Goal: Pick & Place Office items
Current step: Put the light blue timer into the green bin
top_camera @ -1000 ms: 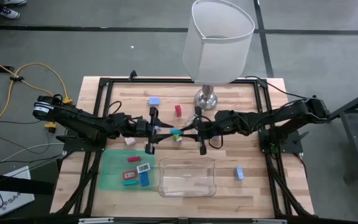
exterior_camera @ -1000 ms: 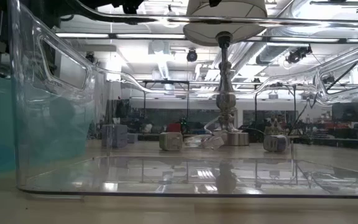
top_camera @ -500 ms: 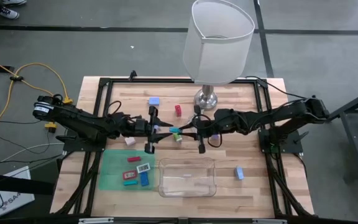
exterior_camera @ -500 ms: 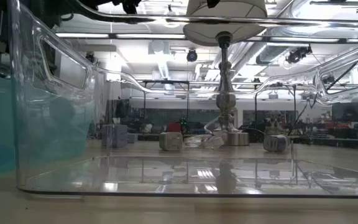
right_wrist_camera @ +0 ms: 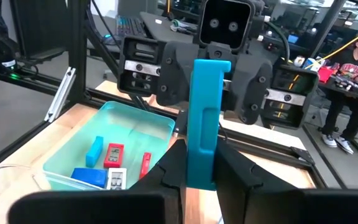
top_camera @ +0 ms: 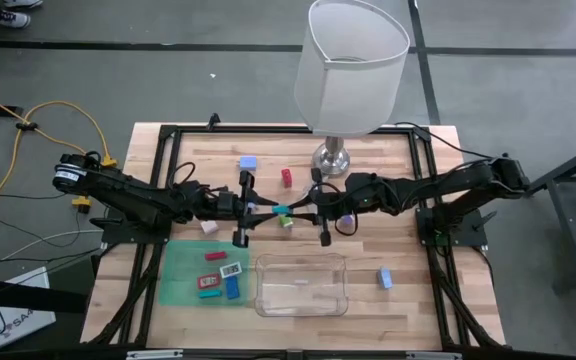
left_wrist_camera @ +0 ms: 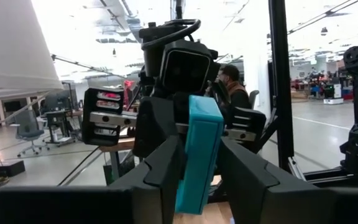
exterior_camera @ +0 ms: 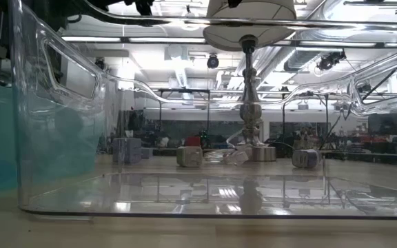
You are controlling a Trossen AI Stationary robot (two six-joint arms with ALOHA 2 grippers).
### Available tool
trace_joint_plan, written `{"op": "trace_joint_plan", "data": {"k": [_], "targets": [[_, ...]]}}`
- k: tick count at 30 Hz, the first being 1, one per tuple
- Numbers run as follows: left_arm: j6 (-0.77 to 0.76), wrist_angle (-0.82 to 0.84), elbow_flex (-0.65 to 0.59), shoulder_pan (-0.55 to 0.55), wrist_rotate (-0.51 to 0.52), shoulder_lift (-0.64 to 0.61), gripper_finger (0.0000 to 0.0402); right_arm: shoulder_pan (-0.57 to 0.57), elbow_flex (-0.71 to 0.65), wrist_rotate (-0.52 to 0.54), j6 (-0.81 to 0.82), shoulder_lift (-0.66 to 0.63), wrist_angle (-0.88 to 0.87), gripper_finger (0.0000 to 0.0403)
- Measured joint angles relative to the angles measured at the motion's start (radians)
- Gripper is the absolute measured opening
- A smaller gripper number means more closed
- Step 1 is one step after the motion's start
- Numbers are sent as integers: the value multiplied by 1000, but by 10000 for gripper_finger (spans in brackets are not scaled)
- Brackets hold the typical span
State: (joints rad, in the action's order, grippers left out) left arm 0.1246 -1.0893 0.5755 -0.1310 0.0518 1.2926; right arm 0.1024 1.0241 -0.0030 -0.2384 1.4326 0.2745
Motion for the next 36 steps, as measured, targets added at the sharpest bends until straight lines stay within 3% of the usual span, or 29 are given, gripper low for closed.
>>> {"op": "trace_joint_plan", "data": {"k": [10, 21, 36], "targets": [[6, -4, 0, 0, -2, 0, 50, 0, 0, -3, 12, 0, 0, 48], [1, -4, 0, 0, -2, 0, 44, 0, 0, -2, 32, 0, 0, 53], [7, -5, 0, 0, 3, 0, 42, 0, 0, 1, 51, 0, -46, 152]]}}
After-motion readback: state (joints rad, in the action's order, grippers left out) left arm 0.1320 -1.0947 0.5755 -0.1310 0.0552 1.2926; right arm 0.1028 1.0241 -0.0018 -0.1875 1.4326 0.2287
